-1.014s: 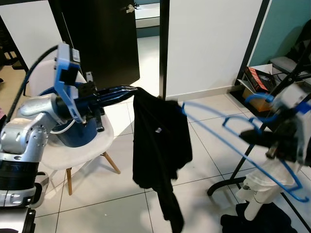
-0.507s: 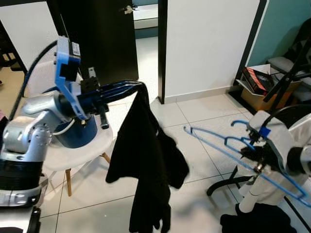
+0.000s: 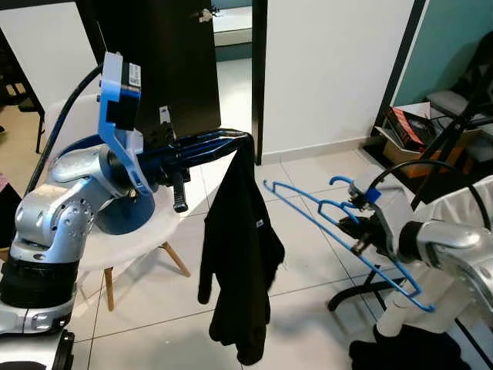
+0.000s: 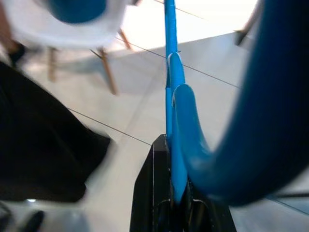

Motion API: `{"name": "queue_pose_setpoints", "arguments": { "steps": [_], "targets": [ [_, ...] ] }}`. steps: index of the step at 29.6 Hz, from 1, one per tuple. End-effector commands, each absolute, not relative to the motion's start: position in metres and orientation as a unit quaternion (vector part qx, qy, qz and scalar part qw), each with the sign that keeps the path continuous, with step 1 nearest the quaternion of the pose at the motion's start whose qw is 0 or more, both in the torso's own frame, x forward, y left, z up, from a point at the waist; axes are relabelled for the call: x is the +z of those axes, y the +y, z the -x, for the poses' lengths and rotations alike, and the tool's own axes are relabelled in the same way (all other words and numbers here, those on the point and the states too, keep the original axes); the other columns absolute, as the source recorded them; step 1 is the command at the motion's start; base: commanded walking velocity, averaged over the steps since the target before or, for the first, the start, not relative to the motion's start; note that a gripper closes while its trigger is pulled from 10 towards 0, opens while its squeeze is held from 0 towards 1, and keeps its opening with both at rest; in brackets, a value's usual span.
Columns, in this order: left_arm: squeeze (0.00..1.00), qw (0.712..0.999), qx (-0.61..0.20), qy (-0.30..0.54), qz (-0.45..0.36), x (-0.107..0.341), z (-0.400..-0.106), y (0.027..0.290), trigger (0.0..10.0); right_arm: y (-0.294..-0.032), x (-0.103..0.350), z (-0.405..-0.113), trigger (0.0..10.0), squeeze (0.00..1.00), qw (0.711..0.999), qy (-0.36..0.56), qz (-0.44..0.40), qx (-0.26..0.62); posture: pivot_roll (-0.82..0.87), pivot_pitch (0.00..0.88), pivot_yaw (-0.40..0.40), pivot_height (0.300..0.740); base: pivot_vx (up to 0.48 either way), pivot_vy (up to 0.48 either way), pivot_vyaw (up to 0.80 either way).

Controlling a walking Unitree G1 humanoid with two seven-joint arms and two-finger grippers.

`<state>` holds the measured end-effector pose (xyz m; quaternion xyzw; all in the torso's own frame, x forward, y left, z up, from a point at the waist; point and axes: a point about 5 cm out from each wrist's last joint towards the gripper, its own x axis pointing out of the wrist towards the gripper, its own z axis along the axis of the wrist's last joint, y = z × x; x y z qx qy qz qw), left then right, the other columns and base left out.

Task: Hang hanger

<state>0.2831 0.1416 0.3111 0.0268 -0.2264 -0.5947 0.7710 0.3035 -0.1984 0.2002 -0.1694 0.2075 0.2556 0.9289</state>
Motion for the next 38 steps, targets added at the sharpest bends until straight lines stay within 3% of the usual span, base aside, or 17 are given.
{"name": "queue_pose_setpoints", "arguments": {
  "steps": [1,7,12,16,25,30,38],
  "targets": [
    [0.0,0.771,-0.594,-0.228,-0.027,0.311,-0.279,0.143,10.0,-0.202,0.201,-0.308,10.0,0.0,0.939,0.21,0.141,0.233,-0.11,0.0,0.049,0.74,0.0,0.0,0.0],
    [0.0,0.786,-0.577,-0.22,-0.041,0.308,-0.28,0.151,10.0,-0.209,0.215,-0.318,10.0,0.0,0.961,0.171,0.08,0.202,-0.11,0.0,0.047,0.74,0.0,0.0,0.0],
    [0.0,0.803,-0.552,-0.214,-0.071,0.308,-0.284,0.168,10.0,-0.233,0.24,-0.313,10.0,0.0,0.97,0.108,0.047,0.214,-0.11,0.0,0.043,0.74,0.0,0.0,0.0],
    [0.0,0.811,-0.537,-0.206,-0.106,0.31,-0.287,0.184,10.0,-0.251,0.262,-0.272,10.0,0.0,0.931,0.066,0.103,0.345,-0.11,0.0,0.041,0.74,0.0,0.0,0.0],
    [0.0,0.799,-0.551,-0.208,-0.117,0.317,-0.286,0.184,10.0,-0.275,0.275,-0.231,10.0,0.0,0.898,0.071,0.112,0.419,-0.11,0.0,0.052,0.74,0.0,0.0,0.0],
    [0.0,0.795,-0.557,-0.206,-0.124,0.318,-0.288,0.183,10.0,-0.256,0.285,-0.207,10.0,0.0,0.85,0.065,0.129,0.506,-0.12,0.0,0.065,0.74,0.0,0.0,0.0],
    [0.0,0.803,-0.544,-0.202,-0.133,0.318,-0.294,0.188,10.0,-0.253,0.289,-0.192,10.0,0.0,0.819,0.06,0.137,0.555,-0.12,0.0,0.068,0.74,0.0,0.0,0.0]
  ]
}}
